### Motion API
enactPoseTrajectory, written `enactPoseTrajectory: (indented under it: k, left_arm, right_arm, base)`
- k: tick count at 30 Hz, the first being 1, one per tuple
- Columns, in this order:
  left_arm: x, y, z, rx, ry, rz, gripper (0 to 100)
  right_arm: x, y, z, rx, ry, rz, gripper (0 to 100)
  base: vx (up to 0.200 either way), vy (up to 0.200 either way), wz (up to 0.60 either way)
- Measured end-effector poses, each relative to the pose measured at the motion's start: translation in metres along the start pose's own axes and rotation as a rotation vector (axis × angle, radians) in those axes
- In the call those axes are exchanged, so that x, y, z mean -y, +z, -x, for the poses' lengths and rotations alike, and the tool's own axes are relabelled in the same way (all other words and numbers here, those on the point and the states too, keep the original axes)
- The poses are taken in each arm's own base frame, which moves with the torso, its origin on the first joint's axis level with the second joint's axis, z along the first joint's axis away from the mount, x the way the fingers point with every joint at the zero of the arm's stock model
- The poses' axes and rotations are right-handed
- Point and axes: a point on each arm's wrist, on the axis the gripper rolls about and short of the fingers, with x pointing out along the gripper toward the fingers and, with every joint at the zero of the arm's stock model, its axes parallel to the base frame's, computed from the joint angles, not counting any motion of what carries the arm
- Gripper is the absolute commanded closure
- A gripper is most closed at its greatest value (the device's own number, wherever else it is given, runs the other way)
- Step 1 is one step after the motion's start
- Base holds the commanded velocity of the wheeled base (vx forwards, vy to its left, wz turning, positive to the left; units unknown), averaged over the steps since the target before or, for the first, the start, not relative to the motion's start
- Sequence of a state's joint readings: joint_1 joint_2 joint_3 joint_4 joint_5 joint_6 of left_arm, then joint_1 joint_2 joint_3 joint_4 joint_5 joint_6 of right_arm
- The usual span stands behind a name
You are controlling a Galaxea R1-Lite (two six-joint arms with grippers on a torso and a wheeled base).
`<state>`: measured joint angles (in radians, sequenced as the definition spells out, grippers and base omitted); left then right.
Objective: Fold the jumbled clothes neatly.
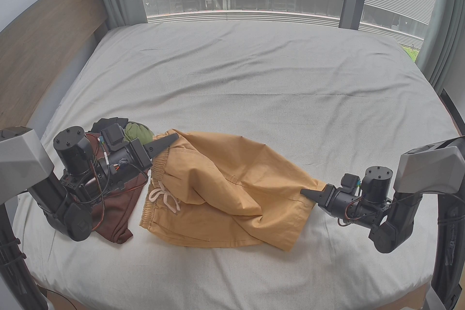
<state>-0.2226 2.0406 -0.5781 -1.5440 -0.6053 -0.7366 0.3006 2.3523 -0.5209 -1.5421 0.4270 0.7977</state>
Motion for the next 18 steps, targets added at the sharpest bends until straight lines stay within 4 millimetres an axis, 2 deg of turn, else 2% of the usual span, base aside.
enactPoseTrajectory:
  k: [6,7,18]
  left_arm:
    - [-0.001,-0.001,0.0,-0.004,0.002,-0.006,100]
    - [-0.001,-0.001,0.0,-0.005,0.002,-0.006,100]
    - [-0.001,-0.001,0.0,-0.004,0.0,-0.003,100]
  right_arm:
    - [0.006,-0.014,-0.009,-0.045,-0.007,-0.004,100]
    - [0.006,-0.016,-0.01,-0.05,-0.007,-0.004,0]
    - [0.005,-0.035,-0.019,-0.106,-0.003,-0.002,0]
  base:
    - [0.0,0.0,0.0]
    - [0.0,0.0,0.0]
    - [0.0,0.0,0.0]
